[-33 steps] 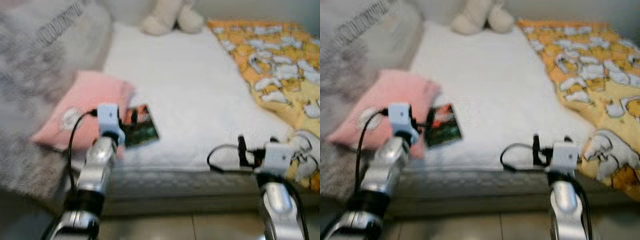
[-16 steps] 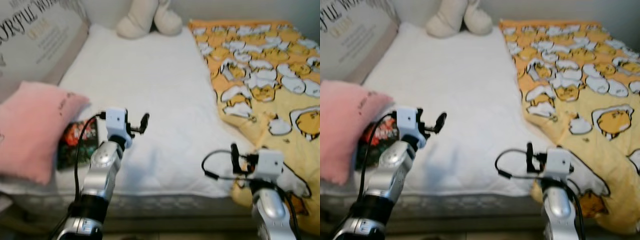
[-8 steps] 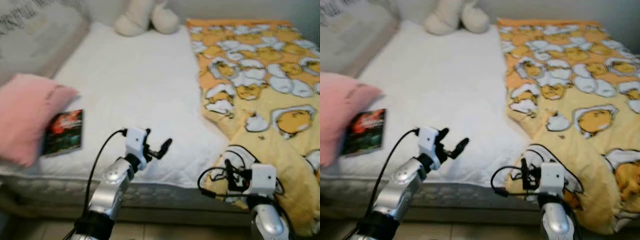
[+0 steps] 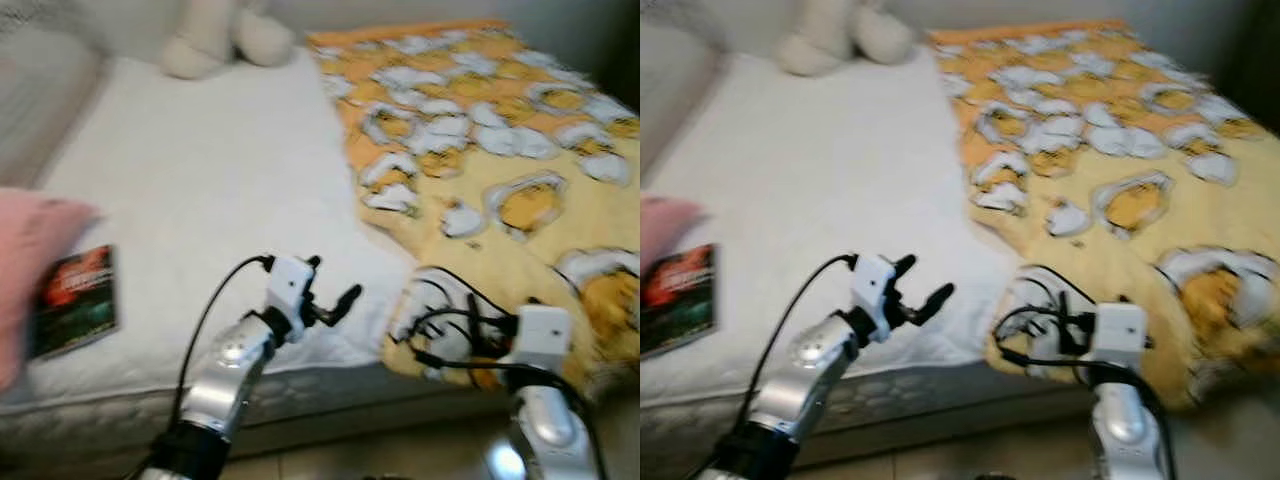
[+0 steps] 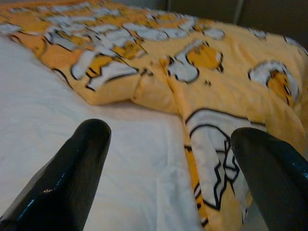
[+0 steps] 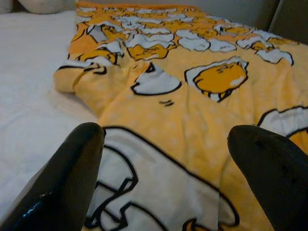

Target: Clean up the room

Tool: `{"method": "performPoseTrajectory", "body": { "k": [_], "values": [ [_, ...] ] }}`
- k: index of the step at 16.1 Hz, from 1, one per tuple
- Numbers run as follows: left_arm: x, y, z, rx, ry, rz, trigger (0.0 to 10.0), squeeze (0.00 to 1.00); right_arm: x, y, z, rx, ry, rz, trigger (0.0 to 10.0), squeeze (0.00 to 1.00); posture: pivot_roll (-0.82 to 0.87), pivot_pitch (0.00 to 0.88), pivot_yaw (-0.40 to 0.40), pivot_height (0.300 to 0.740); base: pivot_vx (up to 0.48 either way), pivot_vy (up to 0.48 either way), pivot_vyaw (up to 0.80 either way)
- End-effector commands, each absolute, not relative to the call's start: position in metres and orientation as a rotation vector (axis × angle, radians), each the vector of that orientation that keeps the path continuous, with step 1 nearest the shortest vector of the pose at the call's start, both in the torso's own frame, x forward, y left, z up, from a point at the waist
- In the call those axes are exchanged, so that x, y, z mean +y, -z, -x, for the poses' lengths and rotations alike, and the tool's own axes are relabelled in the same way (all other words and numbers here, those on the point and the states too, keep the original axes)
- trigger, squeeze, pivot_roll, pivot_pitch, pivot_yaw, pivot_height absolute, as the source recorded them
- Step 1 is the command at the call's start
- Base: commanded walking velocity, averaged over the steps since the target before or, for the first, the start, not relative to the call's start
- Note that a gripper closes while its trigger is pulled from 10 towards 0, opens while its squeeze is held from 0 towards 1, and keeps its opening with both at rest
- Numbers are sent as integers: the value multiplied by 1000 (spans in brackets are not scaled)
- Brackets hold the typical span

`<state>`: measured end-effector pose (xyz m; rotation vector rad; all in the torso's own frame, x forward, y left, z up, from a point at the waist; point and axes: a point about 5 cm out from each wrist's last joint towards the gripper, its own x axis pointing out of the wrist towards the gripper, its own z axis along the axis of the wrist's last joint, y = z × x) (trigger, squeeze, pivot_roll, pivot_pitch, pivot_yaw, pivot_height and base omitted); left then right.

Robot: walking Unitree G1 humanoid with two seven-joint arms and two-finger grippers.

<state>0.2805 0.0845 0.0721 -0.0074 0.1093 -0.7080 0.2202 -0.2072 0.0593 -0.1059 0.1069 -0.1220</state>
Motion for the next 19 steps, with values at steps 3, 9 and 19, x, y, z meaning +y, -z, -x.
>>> {"method": "performPoseTrajectory", "body": {
  "k": [3, 9, 19],
  "values": [
    [87, -70, -291, 140, 614, -46, 10000, 0, -204, -57, -219, 123, 119, 93, 10000, 0, -56, 0, 54, 740, 0, 0, -725],
    [98, -82, -344, 201, 406, -61, 10000, 0, -196, -58, -216, 103, 124, 73, 10000, 0, -70, 32, 60, 740, 0, 0, -604],
    [58, -53, -337, 418, 501, -73, 10000, 0, -181, -60, -153, 178, 151, 61, 10000, 0, -212, 281, 95, 740, 0, 0, 0]
  ]
}}
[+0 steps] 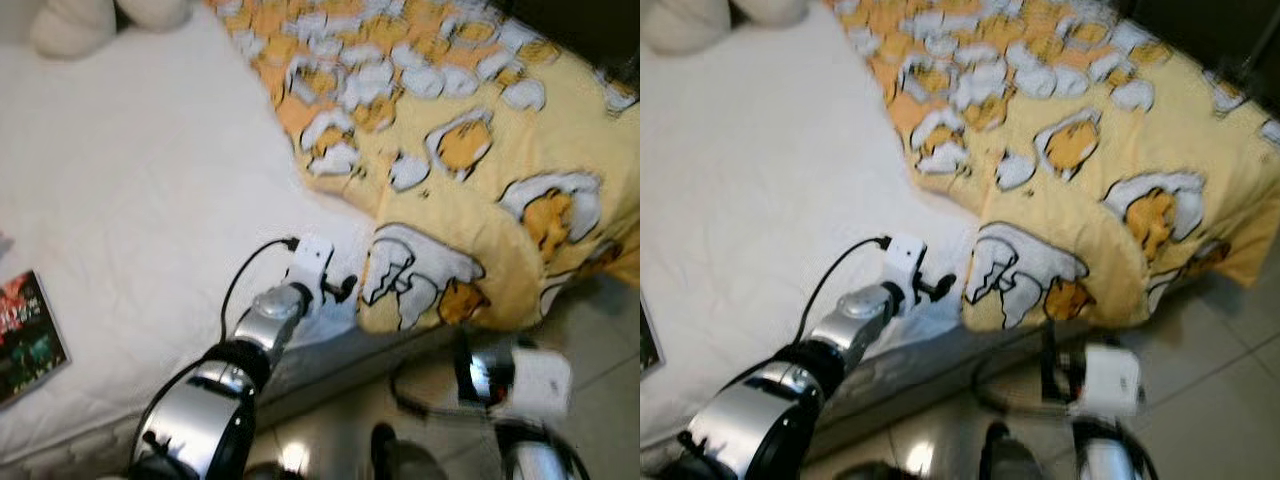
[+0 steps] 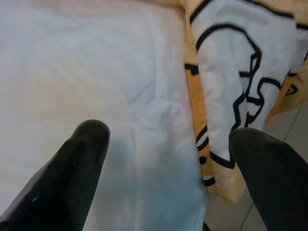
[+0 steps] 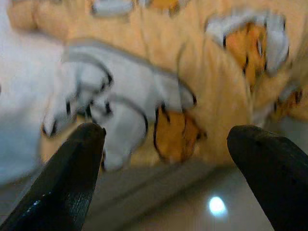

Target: Clean up the room

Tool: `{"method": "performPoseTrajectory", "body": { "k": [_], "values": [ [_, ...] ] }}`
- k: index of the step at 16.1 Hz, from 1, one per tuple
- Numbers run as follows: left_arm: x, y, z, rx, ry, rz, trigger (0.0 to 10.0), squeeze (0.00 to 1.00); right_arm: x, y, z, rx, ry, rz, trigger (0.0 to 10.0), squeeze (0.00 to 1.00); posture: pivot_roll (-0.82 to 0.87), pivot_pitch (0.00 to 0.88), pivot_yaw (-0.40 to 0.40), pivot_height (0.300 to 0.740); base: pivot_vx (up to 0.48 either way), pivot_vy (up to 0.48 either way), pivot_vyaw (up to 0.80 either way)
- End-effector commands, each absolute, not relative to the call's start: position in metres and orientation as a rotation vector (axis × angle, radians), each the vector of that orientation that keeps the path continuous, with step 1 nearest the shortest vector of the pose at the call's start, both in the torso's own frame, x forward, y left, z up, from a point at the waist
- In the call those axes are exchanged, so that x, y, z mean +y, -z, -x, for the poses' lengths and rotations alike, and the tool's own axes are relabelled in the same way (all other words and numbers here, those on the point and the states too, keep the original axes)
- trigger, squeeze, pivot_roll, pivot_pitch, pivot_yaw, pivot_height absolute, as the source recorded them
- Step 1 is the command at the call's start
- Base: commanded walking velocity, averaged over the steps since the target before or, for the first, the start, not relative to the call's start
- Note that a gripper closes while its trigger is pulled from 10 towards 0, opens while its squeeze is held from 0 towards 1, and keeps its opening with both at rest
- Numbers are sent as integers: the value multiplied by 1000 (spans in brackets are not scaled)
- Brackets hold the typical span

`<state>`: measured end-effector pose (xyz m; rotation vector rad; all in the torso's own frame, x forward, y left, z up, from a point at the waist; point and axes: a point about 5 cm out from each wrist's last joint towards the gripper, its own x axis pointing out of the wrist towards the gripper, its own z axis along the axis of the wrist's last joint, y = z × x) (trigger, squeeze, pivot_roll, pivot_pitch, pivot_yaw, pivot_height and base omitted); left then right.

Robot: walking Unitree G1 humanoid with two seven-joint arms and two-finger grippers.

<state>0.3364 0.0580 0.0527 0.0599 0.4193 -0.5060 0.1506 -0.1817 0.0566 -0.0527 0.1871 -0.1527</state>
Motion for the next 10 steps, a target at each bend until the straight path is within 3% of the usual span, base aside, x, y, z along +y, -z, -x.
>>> {"method": "performPoseTrajectory", "body": {
  "k": [1, 4, 10],
  "values": [
    [54, -54, -338, 425, 500, -54, 10000, 0, -180, -59, -141, 208, 162, 56, 10000, 0, -230, 307, 96, 740, 0, 0, 0],
    [41, -54, -334, 434, 537, 3, 10000, 0, -173, -61, -118, 260, 173, 47, 10000, 0, -268, 357, 95, 740, 0, 0, 0],
    [23, -37, -312, 462, 649, -27, 10000, 0, -163, -65, -100, 306, 177, 32, 10000, 0, -283, 415, 88, 740, 0, 0, 0]
  ]
}}
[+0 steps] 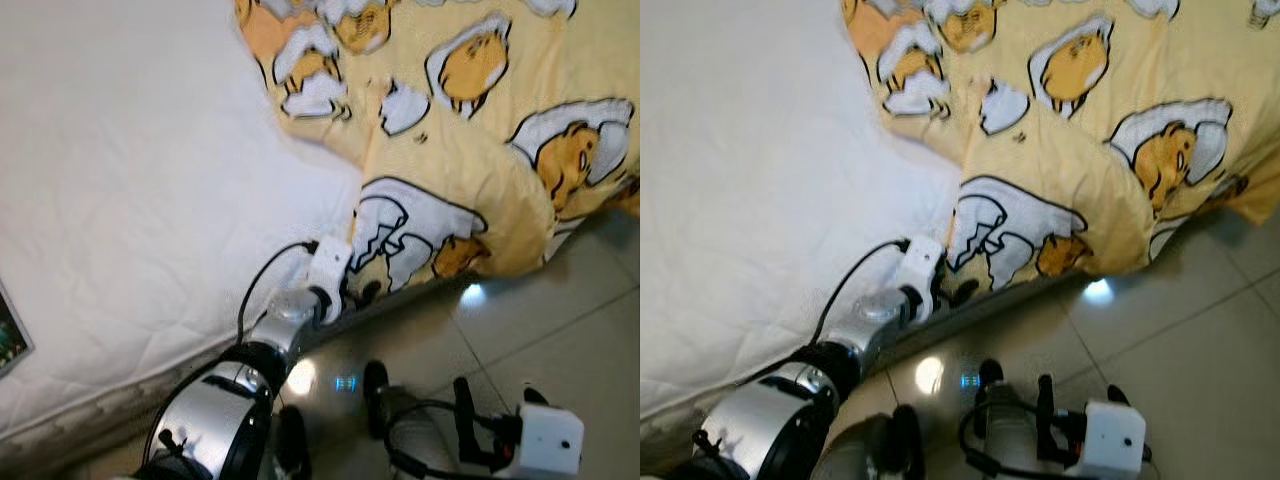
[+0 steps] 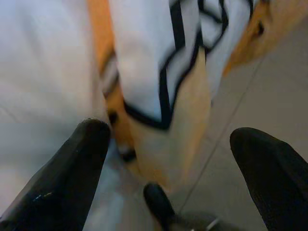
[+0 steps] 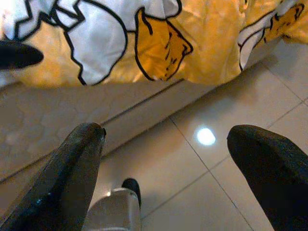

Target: Clean up the room

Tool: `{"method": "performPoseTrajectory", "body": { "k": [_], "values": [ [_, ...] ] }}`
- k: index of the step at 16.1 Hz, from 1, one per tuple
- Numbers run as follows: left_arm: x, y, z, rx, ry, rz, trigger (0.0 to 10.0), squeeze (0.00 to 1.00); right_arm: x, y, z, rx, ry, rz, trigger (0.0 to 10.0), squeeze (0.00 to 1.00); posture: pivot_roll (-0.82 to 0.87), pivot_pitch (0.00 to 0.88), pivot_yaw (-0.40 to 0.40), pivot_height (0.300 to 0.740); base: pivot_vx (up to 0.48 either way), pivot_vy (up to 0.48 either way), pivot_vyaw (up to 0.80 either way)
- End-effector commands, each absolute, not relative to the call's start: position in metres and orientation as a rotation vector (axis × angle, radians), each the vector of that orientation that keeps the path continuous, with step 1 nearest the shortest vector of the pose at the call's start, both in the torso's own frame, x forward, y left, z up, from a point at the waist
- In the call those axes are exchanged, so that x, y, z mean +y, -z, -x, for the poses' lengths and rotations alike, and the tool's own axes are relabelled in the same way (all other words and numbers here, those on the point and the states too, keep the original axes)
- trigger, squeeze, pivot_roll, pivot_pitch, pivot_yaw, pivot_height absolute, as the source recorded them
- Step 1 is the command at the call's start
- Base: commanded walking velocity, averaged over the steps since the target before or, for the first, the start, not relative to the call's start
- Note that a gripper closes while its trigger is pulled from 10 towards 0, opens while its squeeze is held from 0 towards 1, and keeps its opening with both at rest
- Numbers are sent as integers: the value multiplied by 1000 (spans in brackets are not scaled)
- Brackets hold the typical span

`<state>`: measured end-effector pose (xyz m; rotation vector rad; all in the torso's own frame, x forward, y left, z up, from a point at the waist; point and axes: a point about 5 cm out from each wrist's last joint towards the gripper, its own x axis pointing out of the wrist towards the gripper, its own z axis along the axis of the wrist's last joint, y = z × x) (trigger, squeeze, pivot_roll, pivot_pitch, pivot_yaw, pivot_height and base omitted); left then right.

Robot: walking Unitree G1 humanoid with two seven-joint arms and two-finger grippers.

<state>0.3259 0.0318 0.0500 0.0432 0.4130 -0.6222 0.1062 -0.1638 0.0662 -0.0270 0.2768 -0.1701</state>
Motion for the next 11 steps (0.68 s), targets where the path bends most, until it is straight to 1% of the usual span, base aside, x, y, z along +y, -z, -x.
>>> {"method": "performPoseTrajectory", "body": {
  "k": [1, 3, 4, 5, 6, 7, 11],
  "values": [
    [26, -34, -312, 471, 613, -59, 10000, 0, -163, -66, -97, 315, 177, 34, 10000, 0, -288, 423, 84, 740, 0, 0, 0],
    [29, -30, -311, 481, 561, -96, 10000, 0, -163, -66, -93, 330, 178, 37, 10000, 0, -296, 431, 79, 740, 0, 0, 0],
    [28, -31, -312, 477, 546, -76, 10000, 0, -163, -67, -92, 333, 178, 38, 10000, 0, -299, 433, 79, 740, 0, 0, 0],
    [26, -33, -313, 479, 529, -18, 10000, 0, -163, -67, -91, 336, 179, 39, 10000, 0, -302, 432, 78, 740, 0, 0, 0],
    [25, -34, -314, 486, 513, 22, 0, 0, -163, -68, -91, 337, 180, 39, 10000, 0, -302, 431, 78, 740, 0, 0, 0],
    [21, -38, -316, 508, 474, 170, 0, 0, -162, -68, -92, 337, 181, 39, 10000, 0, -301, 429, 79, 740, 0, 0, 0],
    [17, -37, -314, 530, 471, 266, 0, 0, -162, -68, -93, 339, 180, 37, 10000, 0, -297, 427, 80, 740, 0, 0, 0]
  ]
}}
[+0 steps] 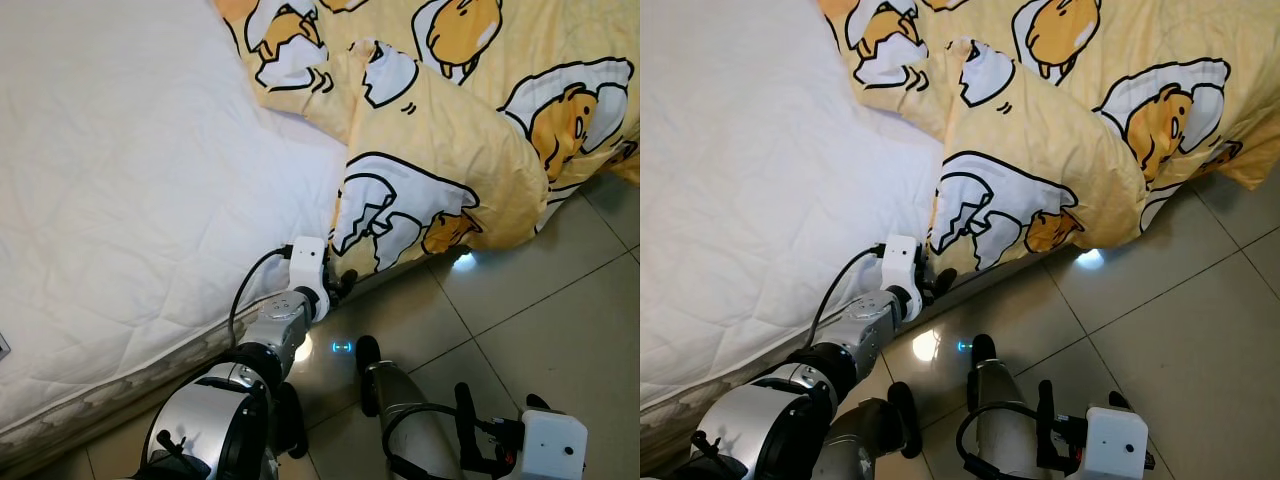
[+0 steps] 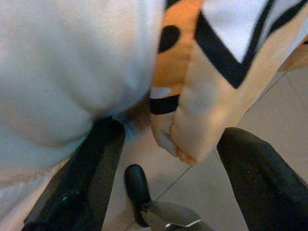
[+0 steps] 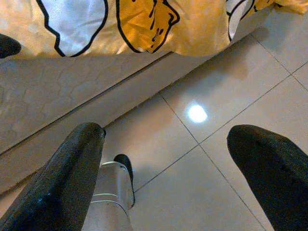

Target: Clean up the room

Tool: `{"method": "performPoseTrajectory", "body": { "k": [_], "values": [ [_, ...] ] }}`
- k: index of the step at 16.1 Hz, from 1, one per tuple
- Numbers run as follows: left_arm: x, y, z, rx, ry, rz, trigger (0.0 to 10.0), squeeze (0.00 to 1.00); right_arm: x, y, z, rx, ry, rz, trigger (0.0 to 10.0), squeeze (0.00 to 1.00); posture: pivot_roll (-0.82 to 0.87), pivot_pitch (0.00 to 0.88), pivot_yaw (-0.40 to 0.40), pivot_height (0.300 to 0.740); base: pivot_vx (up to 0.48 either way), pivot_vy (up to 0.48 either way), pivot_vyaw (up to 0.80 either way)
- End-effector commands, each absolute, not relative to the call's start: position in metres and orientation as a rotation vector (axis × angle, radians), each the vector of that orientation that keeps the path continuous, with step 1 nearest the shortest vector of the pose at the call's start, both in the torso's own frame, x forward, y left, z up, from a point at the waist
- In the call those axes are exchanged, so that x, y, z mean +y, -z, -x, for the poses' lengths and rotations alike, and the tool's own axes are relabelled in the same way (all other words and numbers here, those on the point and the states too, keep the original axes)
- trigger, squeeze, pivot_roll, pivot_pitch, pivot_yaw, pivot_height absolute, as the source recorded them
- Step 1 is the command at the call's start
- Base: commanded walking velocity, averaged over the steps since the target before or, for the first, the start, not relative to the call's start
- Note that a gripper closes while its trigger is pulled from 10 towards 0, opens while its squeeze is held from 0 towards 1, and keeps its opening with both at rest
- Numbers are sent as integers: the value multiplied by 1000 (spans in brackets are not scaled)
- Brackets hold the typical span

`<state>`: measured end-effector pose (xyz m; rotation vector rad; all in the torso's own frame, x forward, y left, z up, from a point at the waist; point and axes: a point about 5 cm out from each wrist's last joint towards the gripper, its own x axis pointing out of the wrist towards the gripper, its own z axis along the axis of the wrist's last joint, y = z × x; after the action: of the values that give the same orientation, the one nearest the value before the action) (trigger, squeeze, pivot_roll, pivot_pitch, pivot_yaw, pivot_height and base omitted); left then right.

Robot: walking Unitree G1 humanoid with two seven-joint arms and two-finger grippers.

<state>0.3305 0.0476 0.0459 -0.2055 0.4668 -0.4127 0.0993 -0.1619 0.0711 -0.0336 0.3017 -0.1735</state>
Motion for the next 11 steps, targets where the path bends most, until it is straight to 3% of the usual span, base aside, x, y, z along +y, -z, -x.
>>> {"method": "performPoseTrajectory", "body": {
  "k": [1, 8, 11],
  "values": [
    [16, -36, -312, 539, 477, 283, 0, 0, -162, -68, -93, 340, 180, 36, 10000, 0, -299, 428, 80, 740, 0, 0, 0],
    [7, -46, -315, 508, 529, 451, 0, 0, -163, -67, -95, 341, 178, 36, 10000, 0, -301, 411, 81, 740, 0, 0, 0],
    [6, -45, -313, 505, 559, 433, 0, 0, -164, -66, -97, 339, 174, 37, 10000, 0, -298, 401, 82, 740, 0, 0, 0]
  ]
}}
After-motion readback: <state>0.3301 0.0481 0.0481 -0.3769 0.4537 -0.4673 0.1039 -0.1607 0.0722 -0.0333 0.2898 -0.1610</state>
